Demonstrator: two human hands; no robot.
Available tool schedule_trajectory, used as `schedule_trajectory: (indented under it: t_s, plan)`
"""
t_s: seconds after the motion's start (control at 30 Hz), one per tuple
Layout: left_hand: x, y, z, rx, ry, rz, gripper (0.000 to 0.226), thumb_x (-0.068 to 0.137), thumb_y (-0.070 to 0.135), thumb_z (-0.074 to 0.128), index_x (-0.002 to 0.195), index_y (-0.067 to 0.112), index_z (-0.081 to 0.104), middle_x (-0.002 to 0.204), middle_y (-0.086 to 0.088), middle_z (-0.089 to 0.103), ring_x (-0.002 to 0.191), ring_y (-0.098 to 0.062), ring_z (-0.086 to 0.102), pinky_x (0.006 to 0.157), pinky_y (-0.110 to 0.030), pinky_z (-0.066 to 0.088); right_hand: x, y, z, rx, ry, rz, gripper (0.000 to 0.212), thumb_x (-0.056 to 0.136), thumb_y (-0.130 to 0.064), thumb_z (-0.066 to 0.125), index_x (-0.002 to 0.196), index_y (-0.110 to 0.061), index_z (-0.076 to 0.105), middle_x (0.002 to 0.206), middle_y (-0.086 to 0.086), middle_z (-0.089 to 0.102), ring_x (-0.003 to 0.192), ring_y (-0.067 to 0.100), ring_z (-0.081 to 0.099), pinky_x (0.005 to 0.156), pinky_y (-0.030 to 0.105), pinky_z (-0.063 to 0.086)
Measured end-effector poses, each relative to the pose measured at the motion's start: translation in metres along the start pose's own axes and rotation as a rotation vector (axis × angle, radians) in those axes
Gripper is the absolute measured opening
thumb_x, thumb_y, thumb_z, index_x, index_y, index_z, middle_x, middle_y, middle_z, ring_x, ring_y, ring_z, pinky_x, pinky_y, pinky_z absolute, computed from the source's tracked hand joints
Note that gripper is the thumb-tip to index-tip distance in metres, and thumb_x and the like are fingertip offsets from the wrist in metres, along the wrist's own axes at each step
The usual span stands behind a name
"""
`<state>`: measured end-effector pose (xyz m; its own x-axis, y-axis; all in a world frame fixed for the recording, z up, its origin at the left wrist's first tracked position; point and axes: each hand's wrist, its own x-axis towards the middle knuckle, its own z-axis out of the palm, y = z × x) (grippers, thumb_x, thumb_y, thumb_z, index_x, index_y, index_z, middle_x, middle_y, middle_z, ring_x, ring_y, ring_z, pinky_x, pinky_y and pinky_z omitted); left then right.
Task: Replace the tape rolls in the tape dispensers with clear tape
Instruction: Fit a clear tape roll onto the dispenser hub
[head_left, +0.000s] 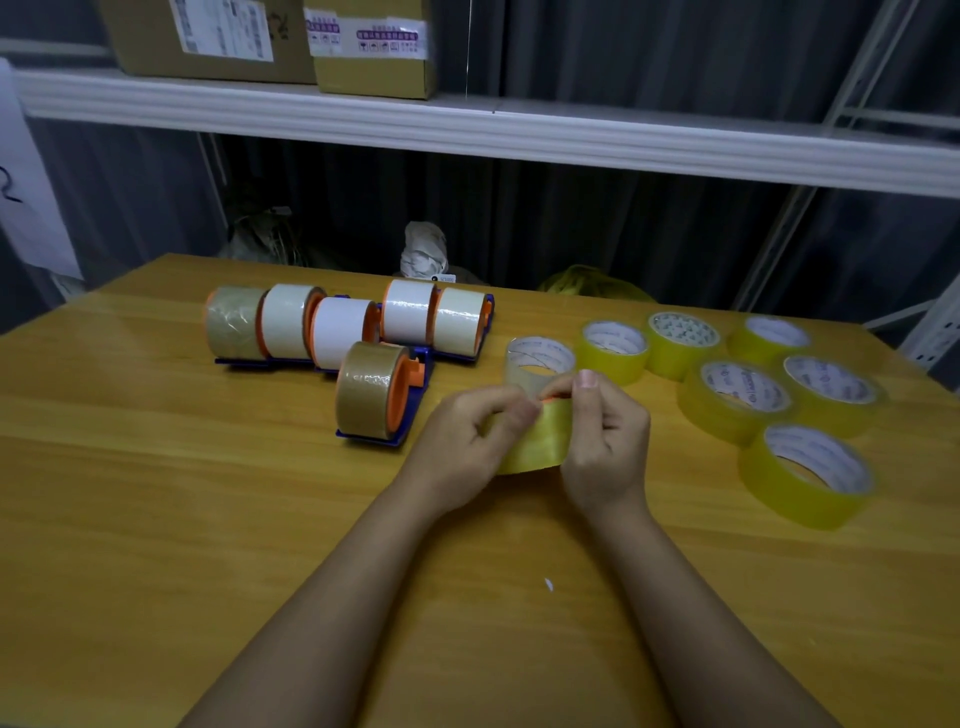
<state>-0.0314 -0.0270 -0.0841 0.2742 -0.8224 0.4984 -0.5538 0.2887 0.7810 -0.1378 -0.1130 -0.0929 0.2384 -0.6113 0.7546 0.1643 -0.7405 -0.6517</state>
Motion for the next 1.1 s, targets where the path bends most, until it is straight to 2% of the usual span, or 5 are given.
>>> schedule_trajectory:
  t_s: [0.23,0.5,0.73,0.9,1.1]
  plan:
    - [0.001,0.009,0.002,-0.155,0.129,-0.161,0.039,0.080,0.060,0.050,0.083,0.027,0.070,0.086,-0.006,0.069,0.084,-0.022,0.064,0.076,-0.038,0.050,0.011,-0.001,-0.002,-0.014,0.071,0.148,0.025,0.094,-0.040,0.038,0.104,-0.028,0.057,0.104,-0.012,0.058,0.108,0.017,0.054,0.092,0.026,0.043]
    - [0.004,0.011,-0.004,-0.313,0.217,-0.225,0.049,0.088,0.056,0.049,0.097,0.013,0.069,0.096,-0.026,0.064,0.093,-0.044,0.059,0.086,-0.062,0.047,0.003,0.000,-0.007,-0.372,-0.304,0.355,0.083,0.072,-0.081,0.022,0.139,-0.036,0.041,0.128,-0.012,0.050,0.117,0.007,0.036,0.091,0.020,0.015]
    - [0.002,0.010,-0.008,-0.322,0.125,-0.237,0.036,0.094,0.044,0.044,0.100,0.018,0.068,0.099,-0.013,0.068,0.096,-0.032,0.064,0.088,-0.053,0.049,-0.001,0.003,-0.003,-0.047,-0.326,0.444,0.087,0.065,-0.087,0.052,0.133,-0.034,0.046,0.127,-0.004,0.056,0.117,0.014,0.054,0.098,0.044,0.048]
    - [0.003,0.011,-0.013,-0.326,0.060,-0.213,0.028,0.099,0.030,0.042,0.090,0.024,0.068,0.083,0.010,0.068,0.082,-0.006,0.063,0.074,-0.019,0.049,0.001,-0.004,-0.007,0.026,-0.261,0.408,0.066,0.063,-0.066,0.068,0.122,-0.045,0.048,0.127,-0.010,0.049,0.119,0.008,0.052,0.098,0.040,0.050]
    - [0.001,0.014,-0.015,-0.282,0.028,-0.201,0.025,0.098,0.023,0.037,0.090,0.026,0.060,0.082,0.011,0.063,0.073,0.012,0.056,0.066,-0.005,0.042,0.000,-0.007,-0.011,-0.087,-0.290,0.313,0.085,0.059,-0.060,0.071,0.135,-0.029,0.048,0.125,-0.013,0.043,0.120,-0.001,0.044,0.101,0.030,0.046]
